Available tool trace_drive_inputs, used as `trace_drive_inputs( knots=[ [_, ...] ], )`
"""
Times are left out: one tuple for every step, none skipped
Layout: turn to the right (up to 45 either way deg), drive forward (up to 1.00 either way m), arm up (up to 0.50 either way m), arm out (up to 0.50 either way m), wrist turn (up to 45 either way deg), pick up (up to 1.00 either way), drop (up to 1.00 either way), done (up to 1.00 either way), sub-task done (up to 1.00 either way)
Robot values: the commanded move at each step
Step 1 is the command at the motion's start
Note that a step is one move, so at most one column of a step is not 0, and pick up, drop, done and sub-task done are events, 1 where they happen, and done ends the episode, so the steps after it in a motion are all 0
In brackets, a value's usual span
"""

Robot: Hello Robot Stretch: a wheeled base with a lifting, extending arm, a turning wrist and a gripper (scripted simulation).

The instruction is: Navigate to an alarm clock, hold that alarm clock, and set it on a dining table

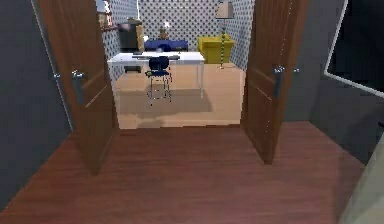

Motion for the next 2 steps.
trace_drive_inputs(
  knots=[
    [0.0, 1.00, 0.00, 0.00, 0.0, 0.00, 0.00, 0.00, 0.00],
    [0.0, 1.00, 0.00, 0.00, 0.0, 0.00, 0.00, 0.00, 0.00]
  ],
)
